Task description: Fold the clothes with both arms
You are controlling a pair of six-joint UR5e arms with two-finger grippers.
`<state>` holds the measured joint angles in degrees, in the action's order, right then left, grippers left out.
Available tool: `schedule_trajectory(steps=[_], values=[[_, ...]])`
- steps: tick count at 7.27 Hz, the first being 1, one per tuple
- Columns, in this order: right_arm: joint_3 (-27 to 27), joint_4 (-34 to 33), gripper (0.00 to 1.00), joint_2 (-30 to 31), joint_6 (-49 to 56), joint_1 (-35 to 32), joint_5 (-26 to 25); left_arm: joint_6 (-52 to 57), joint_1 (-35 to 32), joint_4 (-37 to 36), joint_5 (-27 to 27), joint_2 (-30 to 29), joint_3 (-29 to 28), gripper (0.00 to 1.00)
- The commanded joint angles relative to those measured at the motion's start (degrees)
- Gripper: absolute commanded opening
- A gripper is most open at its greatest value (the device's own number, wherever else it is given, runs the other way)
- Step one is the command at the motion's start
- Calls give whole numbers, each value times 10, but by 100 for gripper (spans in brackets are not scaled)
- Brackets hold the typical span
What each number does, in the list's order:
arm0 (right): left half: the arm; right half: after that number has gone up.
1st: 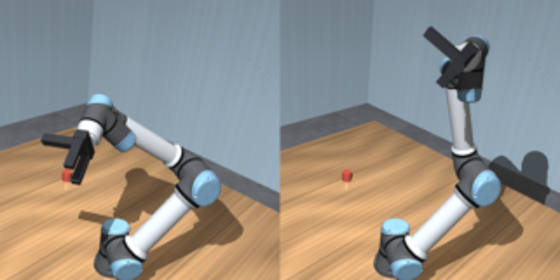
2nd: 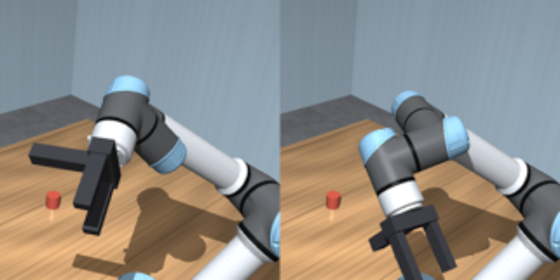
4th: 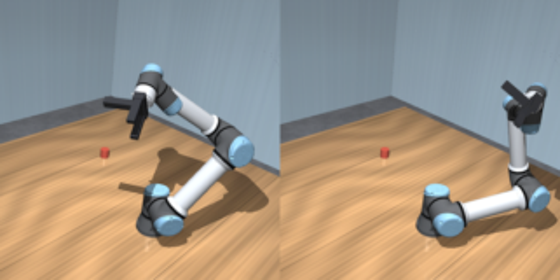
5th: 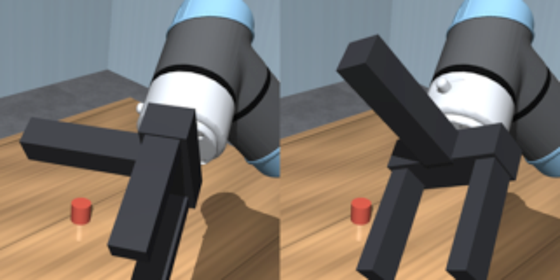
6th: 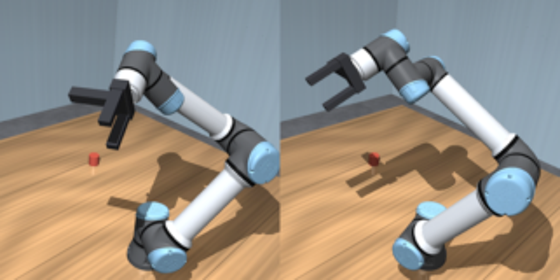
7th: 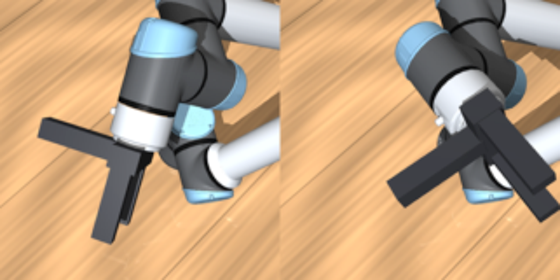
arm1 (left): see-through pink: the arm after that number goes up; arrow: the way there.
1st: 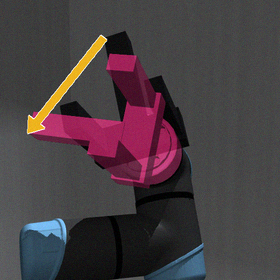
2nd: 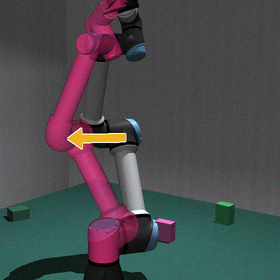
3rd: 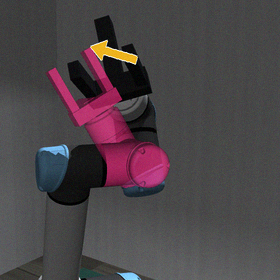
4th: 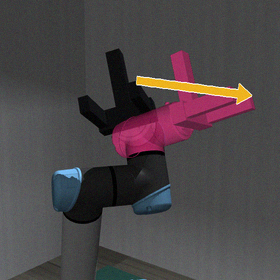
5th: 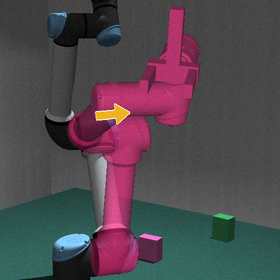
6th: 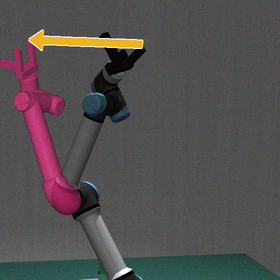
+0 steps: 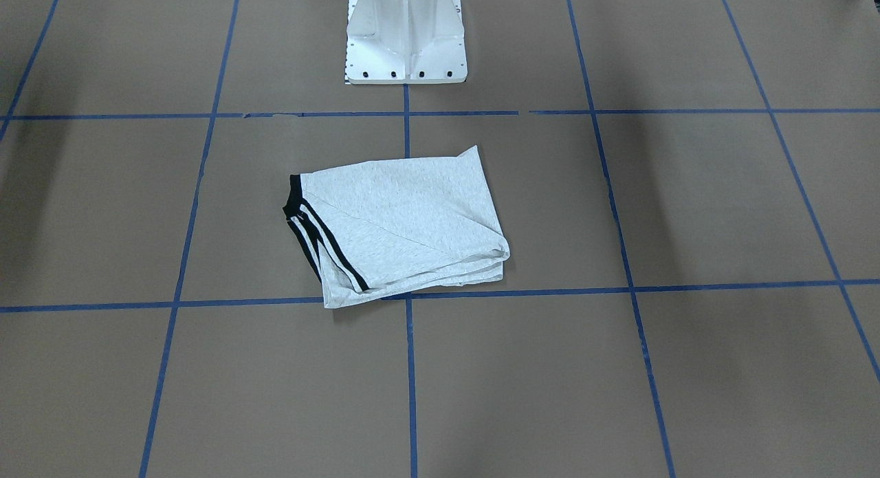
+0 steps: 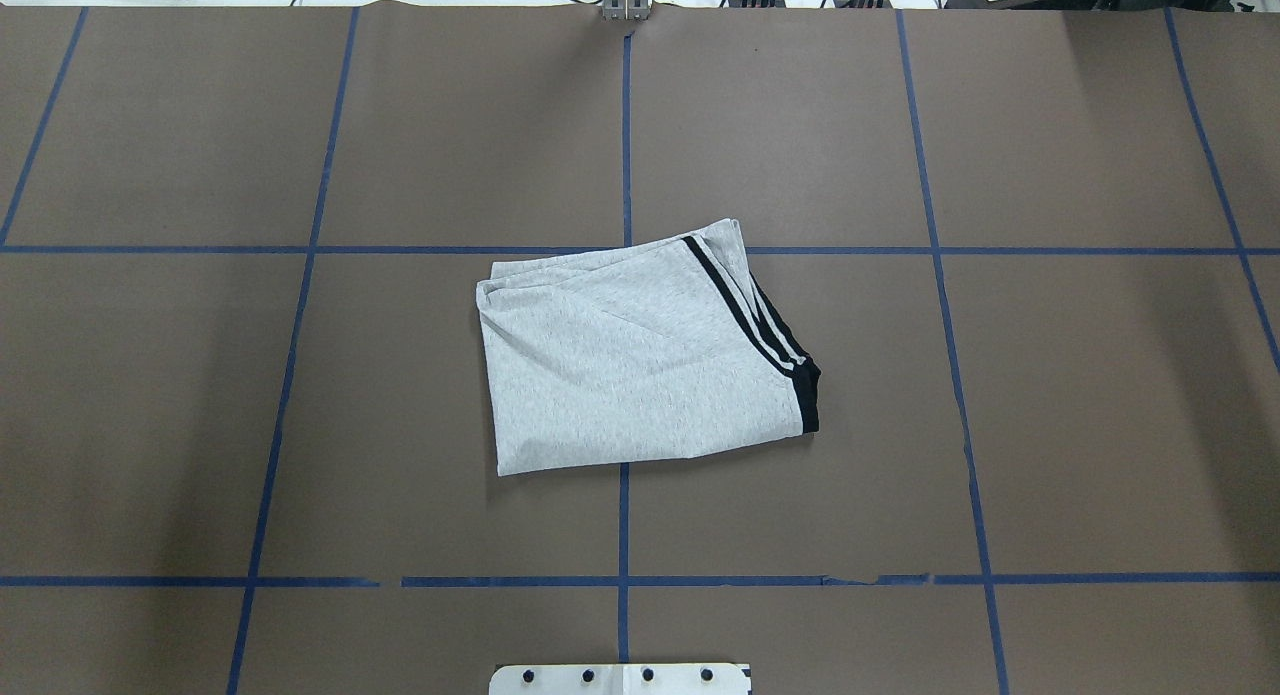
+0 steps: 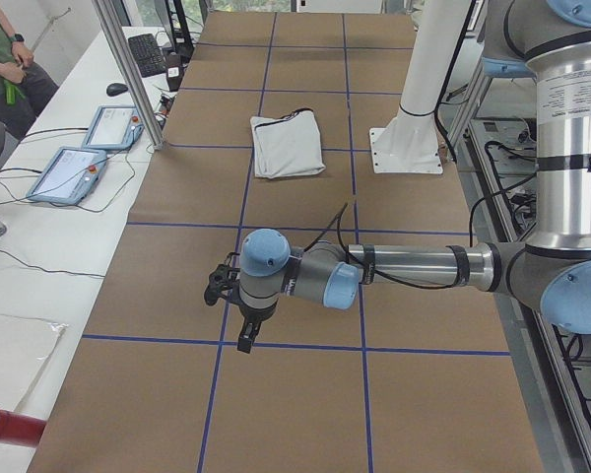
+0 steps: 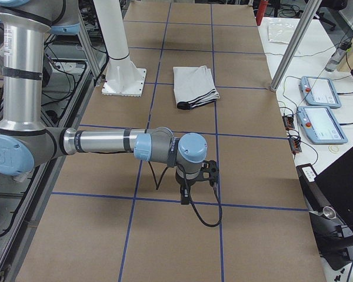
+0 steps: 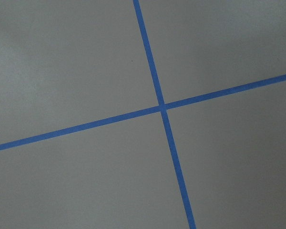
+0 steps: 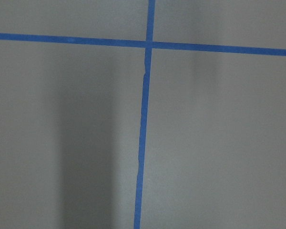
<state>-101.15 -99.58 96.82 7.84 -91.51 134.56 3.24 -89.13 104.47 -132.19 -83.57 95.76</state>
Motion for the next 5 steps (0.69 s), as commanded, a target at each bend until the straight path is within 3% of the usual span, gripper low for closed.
schedule_trajectory(steps=[1,5], values=[[1,0,100,-2,-1,-1,0,-3,-1,0,-1,2,-2,100],[10,4,100,-27,-25,1,-5,0,0,1,1,3,-3,100]])
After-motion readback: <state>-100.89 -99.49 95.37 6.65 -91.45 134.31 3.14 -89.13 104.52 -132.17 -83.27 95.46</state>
